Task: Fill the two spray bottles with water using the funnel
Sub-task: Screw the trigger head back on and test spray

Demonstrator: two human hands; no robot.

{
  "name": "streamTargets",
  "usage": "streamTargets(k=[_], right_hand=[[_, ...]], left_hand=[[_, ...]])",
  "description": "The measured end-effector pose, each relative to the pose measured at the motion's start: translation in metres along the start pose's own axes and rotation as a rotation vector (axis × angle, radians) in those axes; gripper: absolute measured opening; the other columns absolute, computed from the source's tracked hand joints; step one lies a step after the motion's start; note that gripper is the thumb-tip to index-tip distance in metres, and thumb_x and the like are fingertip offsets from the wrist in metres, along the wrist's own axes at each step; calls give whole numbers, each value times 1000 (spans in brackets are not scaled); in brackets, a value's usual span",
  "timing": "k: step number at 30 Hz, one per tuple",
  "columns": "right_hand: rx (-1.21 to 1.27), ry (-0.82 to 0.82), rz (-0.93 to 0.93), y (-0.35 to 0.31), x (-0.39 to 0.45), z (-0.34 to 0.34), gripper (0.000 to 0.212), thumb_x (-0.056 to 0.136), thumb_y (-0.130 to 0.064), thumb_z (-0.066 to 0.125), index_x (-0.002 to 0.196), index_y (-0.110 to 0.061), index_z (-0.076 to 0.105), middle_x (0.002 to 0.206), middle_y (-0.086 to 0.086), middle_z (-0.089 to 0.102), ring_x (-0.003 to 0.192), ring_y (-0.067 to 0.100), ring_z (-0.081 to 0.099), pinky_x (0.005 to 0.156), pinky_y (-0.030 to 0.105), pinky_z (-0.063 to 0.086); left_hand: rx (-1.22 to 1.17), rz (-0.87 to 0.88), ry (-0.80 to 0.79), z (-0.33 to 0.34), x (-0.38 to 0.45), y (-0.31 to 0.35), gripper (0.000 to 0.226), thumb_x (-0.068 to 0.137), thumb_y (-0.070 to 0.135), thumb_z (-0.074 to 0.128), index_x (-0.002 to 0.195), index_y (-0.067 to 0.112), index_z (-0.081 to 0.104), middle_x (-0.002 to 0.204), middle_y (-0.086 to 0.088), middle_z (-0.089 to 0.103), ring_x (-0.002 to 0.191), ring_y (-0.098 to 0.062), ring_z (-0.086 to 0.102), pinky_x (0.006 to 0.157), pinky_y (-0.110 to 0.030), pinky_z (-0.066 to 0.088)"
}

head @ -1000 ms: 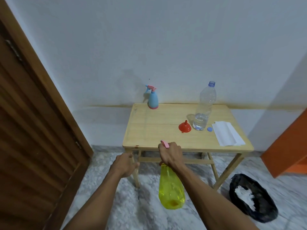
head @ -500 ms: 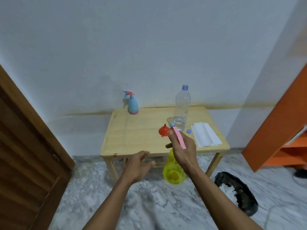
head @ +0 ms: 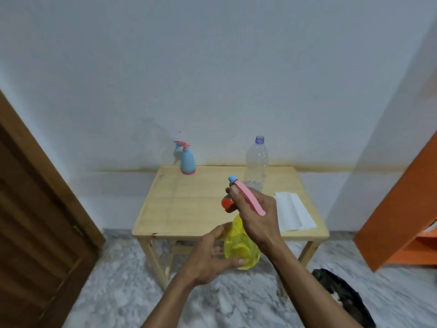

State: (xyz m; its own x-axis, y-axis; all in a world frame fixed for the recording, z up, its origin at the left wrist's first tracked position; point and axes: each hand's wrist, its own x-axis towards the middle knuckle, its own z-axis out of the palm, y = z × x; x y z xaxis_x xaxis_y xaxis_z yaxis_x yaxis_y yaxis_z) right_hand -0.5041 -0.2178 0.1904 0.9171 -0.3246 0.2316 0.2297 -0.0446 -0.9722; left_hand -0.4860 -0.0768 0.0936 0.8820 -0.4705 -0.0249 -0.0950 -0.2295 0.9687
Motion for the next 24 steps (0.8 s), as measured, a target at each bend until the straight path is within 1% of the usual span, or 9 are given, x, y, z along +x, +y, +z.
streamTargets(k=[2, 6, 8, 11, 13, 16, 18, 21, 24], right_hand=[[18, -54, 16, 7, 12, 8, 22, 94, -31, 70, 95, -10, 79, 84, 22, 72, 67, 19, 74, 70, 34, 58], [25, -128, 42, 23, 44, 24, 18, 94, -30, 72, 99, -14, 78, 88, 15, 74, 73, 23, 75, 70, 27, 57], [11, -171, 56, 34, 63, 33, 18, 92, -31, 75, 107, -21, 77, 91, 9, 76, 84, 24, 75, 77, 29, 58], [-58, -219, 61, 57, 98, 40, 50, 80, -39, 85, 125, -28, 65, 110, -6, 75, 105, 8, 70, 89, 24, 56], [-118, -210, 41, 73, 122, 42, 63, 72, -43, 89, 126, -29, 60, 117, -12, 71, 112, 5, 66, 93, 28, 54], [-213, -84, 50, 95, 154, 48, 47, 72, -38, 91, 110, -33, 64, 107, -13, 71, 104, 5, 65, 90, 31, 53], [-268, 0, 58, 106, 180, 57, 38, 74, -37, 90, 104, -34, 67, 99, -12, 71, 96, 4, 65, 83, 27, 52], [-355, 66, 35, 122, 228, 75, 32, 76, -40, 87, 101, -34, 69, 94, -13, 71, 92, 4, 63, 72, 20, 49], [-379, 89, 31, 143, 272, 90, 30, 78, -37, 86, 102, -31, 70, 94, -13, 72, 92, 6, 64, 70, 25, 52]], left_hand=[[-27, 8, 21, -6, 7, -4, 77, 67, 25, 93, 134, 28, 55, 129, 10, 65, 122, -8, 60, 97, -27, 52], [-62, 10, 102, -22, 33, -18, 79, 62, 25, 95, 133, 28, 58, 127, 4, 67, 120, -17, 62, 94, -40, 56], [-68, 15, 140, -29, 51, -26, 77, 59, 24, 95, 128, 25, 61, 122, 3, 68, 116, -19, 64, 90, -41, 58], [-90, -19, 196, -40, 85, -39, 73, 56, 18, 95, 120, 27, 62, 115, 6, 70, 111, -18, 66, 86, -38, 60], [-109, -34, 227, -50, 113, -45, 70, 55, 19, 94, 117, 29, 62, 112, 6, 71, 107, -18, 69, 84, -36, 60], [-114, -32, 276, -67, 158, -49, 73, 59, 13, 93, 122, 31, 61, 111, 5, 71, 100, -9, 70, 75, -25, 57], [-105, -14, 308, -79, 189, -53, 76, 62, 5, 92, 126, 29, 59, 111, 2, 71, 97, -5, 70, 74, -23, 57], [-53, 17, 354, -98, 237, -62, 79, 58, 20, 93, 129, 32, 59, 113, 8, 71, 103, -7, 68, 80, -27, 58], [2, 32, 370, -116, 285, -73, 76, 58, 29, 94, 125, 35, 58, 113, 15, 70, 106, -4, 66, 82, -24, 56]])
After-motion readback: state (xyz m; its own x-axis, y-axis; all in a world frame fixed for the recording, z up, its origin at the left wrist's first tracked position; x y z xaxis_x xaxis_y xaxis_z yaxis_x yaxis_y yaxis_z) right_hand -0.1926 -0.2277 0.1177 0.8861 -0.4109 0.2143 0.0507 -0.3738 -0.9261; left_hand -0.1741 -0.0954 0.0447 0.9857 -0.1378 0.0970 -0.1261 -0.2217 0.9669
